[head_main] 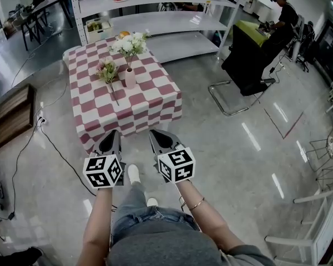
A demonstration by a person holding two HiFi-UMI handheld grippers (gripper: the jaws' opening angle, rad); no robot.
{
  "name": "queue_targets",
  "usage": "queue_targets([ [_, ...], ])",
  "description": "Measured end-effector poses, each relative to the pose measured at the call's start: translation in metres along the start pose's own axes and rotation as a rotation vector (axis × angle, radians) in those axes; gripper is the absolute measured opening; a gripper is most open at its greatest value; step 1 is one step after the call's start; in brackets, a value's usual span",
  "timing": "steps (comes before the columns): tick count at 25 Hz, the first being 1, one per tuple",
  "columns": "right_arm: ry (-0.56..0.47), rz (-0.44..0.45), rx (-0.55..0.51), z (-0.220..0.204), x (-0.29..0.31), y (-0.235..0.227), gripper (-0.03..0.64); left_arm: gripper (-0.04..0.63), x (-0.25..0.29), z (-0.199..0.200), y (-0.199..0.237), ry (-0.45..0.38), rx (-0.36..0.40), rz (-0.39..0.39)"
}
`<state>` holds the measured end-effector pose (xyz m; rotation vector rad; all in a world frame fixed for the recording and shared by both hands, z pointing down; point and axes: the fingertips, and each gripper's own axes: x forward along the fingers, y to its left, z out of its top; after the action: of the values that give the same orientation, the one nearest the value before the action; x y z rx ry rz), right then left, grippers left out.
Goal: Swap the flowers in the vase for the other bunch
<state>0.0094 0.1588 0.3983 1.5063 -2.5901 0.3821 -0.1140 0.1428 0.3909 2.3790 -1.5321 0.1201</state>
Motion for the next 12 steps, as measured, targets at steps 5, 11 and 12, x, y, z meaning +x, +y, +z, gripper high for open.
queue_targets([
  [5, 0.008, 0.006, -0.017, -0.023, 0.015, 0.000, 0.009, 0.018, 0.014, -0.025, 0.014, -0.010, -0.023, -0.005],
  [11, 0.026, 0.004, -0.015, -0.016, 0.055, -0.019, 0.009, 0.018, 0.059, -0.010, 0.032, -0.014, -0.025, -0.022],
  [12, 0.028, 0.003, -0.013, -0.014, 0.063, -0.022, 0.009, 0.018, 0.067, -0.008, 0.035, -0.013, -0.025, -0.025],
])
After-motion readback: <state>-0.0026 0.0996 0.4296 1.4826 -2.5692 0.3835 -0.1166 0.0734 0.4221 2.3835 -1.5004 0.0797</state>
